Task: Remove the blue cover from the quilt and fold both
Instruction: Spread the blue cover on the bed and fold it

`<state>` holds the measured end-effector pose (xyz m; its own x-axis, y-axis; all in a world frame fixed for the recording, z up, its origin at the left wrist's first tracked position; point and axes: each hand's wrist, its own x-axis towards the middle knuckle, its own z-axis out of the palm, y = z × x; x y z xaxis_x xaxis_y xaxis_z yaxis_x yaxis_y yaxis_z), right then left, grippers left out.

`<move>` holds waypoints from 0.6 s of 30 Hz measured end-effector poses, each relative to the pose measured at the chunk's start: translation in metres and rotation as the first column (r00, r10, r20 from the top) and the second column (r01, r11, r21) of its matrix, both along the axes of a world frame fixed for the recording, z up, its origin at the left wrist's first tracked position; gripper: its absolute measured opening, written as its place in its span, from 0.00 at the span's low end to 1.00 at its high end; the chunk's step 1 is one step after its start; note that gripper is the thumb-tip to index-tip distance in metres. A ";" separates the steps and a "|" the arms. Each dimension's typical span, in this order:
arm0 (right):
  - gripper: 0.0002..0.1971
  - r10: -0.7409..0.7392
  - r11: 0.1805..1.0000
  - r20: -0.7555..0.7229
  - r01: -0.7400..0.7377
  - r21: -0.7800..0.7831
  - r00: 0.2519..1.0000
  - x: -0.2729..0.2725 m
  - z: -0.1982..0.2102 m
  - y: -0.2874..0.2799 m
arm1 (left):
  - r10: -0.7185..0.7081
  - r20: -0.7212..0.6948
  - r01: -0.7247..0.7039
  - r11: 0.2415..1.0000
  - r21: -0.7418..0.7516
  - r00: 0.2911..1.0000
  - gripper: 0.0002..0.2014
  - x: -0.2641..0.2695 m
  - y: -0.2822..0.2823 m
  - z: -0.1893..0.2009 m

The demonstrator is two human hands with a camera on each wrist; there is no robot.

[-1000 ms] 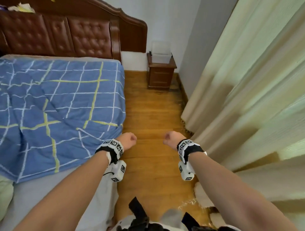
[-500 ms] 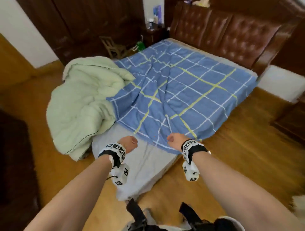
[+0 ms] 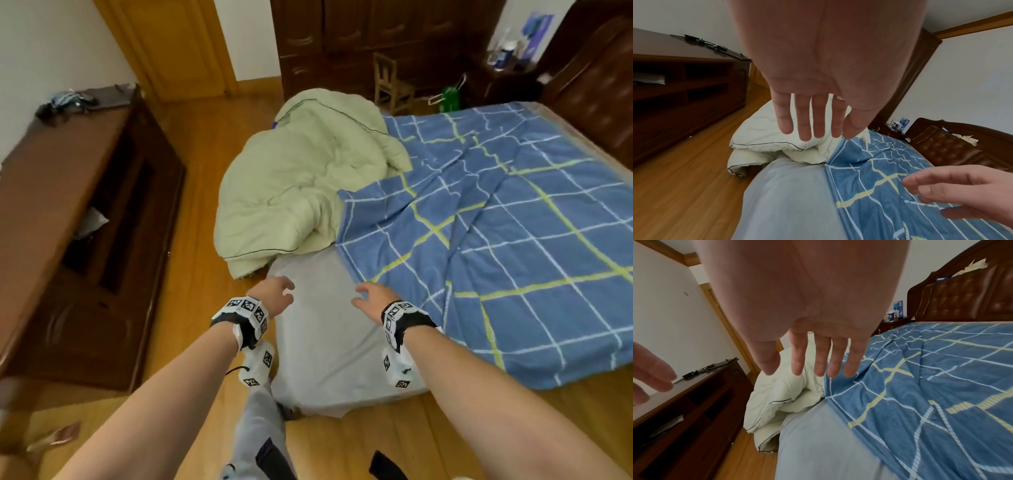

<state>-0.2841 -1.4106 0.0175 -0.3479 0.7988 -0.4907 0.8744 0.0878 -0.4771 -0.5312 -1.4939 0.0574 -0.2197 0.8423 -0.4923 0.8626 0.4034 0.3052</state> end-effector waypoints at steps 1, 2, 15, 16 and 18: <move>0.25 -0.003 1.000 0.010 0.003 0.017 1.000 -0.012 -0.005 0.018 | -0.012 -0.009 0.012 1.000 0.003 1.000 0.20 -0.011 0.019 -0.003; 0.27 -0.011 1.000 0.018 0.010 0.026 1.000 -0.024 -0.010 0.038 | -0.019 -0.015 0.020 1.000 0.013 1.000 0.21 -0.023 0.042 -0.009; 0.20 -0.117 0.989 0.319 0.141 -0.052 0.940 -0.206 -0.124 0.361 | -0.272 0.129 0.284 0.954 -0.090 0.954 0.32 -0.157 0.433 -0.153; 0.21 -0.132 0.986 0.332 0.157 -0.050 0.934 -0.214 -0.132 0.378 | -0.289 0.150 0.307 0.944 -0.119 0.946 0.32 -0.161 0.450 -0.166; 0.24 -0.153 0.982 0.370 0.184 -0.049 0.916 -0.226 -0.146 0.406 | -0.304 0.194 0.336 0.928 -0.161 0.933 0.32 -0.166 0.475 -0.189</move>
